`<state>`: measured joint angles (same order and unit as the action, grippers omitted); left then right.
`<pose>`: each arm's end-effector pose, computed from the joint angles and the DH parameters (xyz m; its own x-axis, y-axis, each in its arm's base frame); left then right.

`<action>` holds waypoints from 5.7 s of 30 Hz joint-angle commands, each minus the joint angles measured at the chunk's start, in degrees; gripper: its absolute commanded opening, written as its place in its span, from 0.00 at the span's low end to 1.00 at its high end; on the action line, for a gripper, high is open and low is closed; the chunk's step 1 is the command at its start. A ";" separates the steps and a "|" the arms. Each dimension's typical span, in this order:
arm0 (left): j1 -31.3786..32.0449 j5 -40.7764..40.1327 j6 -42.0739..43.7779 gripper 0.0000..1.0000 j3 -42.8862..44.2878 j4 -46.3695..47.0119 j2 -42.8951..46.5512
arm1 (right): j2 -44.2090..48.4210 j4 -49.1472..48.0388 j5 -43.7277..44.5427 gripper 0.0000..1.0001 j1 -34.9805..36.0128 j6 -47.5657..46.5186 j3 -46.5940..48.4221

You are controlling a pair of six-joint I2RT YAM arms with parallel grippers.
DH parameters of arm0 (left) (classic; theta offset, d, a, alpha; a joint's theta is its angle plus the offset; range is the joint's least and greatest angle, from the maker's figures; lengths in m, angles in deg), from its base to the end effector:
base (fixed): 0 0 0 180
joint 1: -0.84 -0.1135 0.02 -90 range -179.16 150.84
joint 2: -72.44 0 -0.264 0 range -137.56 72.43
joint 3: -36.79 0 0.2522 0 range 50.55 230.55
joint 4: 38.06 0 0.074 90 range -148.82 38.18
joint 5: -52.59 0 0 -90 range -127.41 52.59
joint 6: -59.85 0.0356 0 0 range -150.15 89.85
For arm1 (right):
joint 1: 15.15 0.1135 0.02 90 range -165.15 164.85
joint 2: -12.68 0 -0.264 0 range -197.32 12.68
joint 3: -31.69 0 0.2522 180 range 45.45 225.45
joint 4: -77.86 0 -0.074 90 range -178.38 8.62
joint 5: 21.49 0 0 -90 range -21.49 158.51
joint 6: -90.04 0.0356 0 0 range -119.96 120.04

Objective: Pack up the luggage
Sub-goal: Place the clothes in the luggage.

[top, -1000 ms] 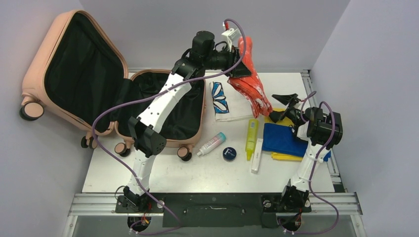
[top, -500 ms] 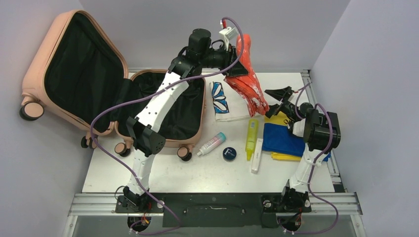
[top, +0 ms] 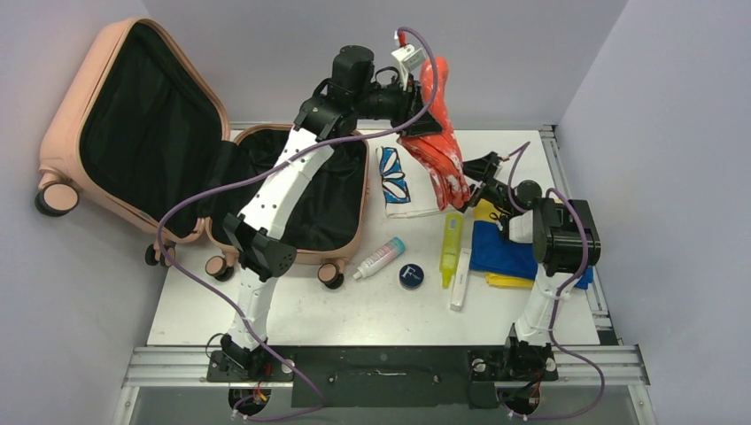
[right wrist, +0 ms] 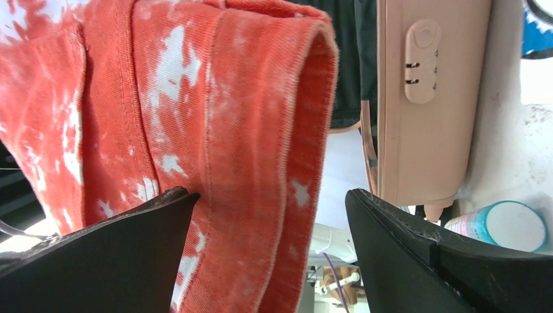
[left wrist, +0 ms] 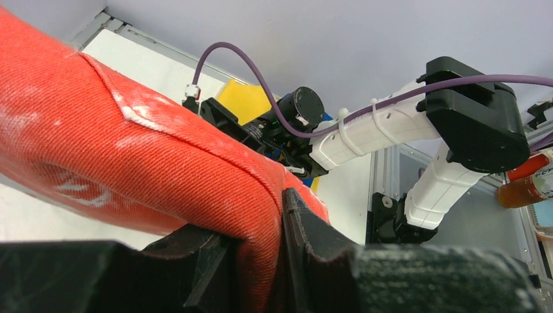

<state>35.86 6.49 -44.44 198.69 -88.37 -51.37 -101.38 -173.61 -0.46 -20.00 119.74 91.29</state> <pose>0.3648 -0.2858 0.4673 -0.4070 0.0680 -0.9109 0.8957 0.2250 -0.3835 0.3587 0.0029 0.1747 -0.8906 0.3884 0.2366 0.1724 -0.1931 0.9659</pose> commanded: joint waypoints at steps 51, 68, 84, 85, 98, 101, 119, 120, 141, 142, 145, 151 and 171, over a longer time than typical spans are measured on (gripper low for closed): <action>-11.08 3.40 24.30 0.00 -8.95 2.36 7.25 | 1.42 114.89 16.06 0.90 1.73 -102.45 41.79; -24.92 2.56 29.46 0.00 -28.14 -0.68 12.55 | 9.19 117.12 21.39 0.90 -0.96 -105.21 40.50; -27.17 -40.72 31.12 0.00 -65.11 22.60 26.71 | 11.41 117.22 21.41 0.90 -0.96 -104.54 40.35; -27.21 -42.60 32.49 0.00 -66.21 23.54 25.59 | 11.62 117.20 21.42 0.90 -0.96 -104.61 40.25; -29.41 -59.04 35.69 0.00 -59.64 16.53 9.82 | 14.73 117.84 21.95 0.90 -0.96 -105.31 40.31; -29.44 -60.95 35.55 0.00 -60.12 14.84 10.25 | 15.08 117.75 21.88 0.90 -0.96 -105.11 40.41; -35.56 -63.91 29.40 0.00 -61.05 6.06 11.48 | 15.86 116.91 21.08 0.90 -0.96 -104.59 39.90; -36.84 -63.36 29.20 0.00 -60.96 5.66 11.63 | 15.96 116.94 21.07 0.90 -0.96 -104.65 39.79; -36.50 -55.48 30.84 0.96 -61.91 11.56 25.37 | 15.11 115.94 20.30 0.90 -0.79 -103.99 39.58; -36.02 -53.61 31.43 0.96 -63.22 13.08 27.49 | 15.15 115.87 20.20 0.90 -0.78 -103.97 39.57; -33.35 -52.17 34.47 0.96 -68.26 20.43 32.23 | 15.07 115.58 19.94 0.90 -0.75 -103.80 39.40; -27.58 -67.99 41.42 0.70 -65.27 27.84 24.00 | 15.62 115.35 19.66 0.90 -0.70 -103.92 39.29; -28.85 -28.00 85.97 0.96 -83.87 17.04 35.44 | 12.98 126.42 25.04 0.90 -2.16 -117.19 48.56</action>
<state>7.36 -30.41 27.73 111.37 -62.47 -15.97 -86.75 -51.80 23.28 -21.18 9.78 133.19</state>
